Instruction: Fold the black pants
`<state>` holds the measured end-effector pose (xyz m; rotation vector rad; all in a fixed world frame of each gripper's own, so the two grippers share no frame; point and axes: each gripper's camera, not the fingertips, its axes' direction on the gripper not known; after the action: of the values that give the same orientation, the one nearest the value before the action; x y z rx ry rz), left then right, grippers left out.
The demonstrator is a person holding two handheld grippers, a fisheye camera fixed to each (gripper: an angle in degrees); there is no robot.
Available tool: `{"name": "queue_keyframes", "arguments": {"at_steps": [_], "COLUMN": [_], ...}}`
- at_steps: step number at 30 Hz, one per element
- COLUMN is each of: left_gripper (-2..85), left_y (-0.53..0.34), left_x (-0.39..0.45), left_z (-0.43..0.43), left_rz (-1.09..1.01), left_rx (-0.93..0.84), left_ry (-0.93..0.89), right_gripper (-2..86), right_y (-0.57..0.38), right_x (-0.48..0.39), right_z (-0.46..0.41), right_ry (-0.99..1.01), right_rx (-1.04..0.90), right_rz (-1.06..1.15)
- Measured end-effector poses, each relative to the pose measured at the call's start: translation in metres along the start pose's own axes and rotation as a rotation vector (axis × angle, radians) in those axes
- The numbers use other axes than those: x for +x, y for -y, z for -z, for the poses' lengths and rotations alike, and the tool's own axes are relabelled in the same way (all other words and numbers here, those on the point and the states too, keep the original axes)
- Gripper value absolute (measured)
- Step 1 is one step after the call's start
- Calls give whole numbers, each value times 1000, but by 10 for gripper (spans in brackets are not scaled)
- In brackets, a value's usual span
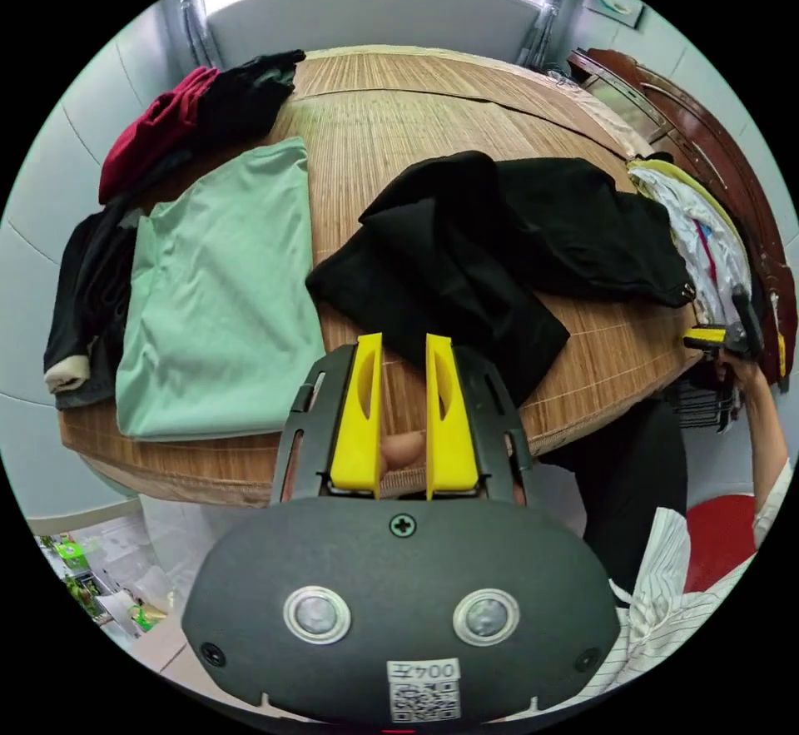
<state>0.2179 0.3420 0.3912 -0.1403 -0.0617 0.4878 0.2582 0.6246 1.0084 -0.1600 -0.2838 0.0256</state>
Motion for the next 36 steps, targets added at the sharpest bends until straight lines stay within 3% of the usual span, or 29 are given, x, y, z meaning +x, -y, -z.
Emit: {"name": "queue_keyframes", "arguments": {"at_steps": [6,8,11,14,18,23,32,36], "left_gripper": [66,46,16,7,3,2,1,1], "left_y": [-47,-59,-69,-68,-76,-83,-70,-63], "left_x": [-36,-48,-56,-42,-26,-40,-54,-52], "left_z": [-30,-40,-48,-53,-63,-71,-79,-83], "left_rz": [114,141,120,17,-54,-10,-31,-42], "left_rx": [54,72,97,81,107,139,98,83], "left_ry": [-98,-99,-68,37,156,105,43,49], "right_gripper": [-2,6,64,118,118,112,114,111], "right_y": [-13,-32,-36,0,57,130,178,178], "right_x": [-15,-30,-96,-191,-295,-396,-485,-495], "right_z": [-11,39,97,123,137,144,105,99], "right_ry": [25,176,432,515,494,356,128,108], "right_rx": [17,289,578,646,628,573,401,410], "right_rz": [-68,-144,-64,87,224,281,366,371]}}
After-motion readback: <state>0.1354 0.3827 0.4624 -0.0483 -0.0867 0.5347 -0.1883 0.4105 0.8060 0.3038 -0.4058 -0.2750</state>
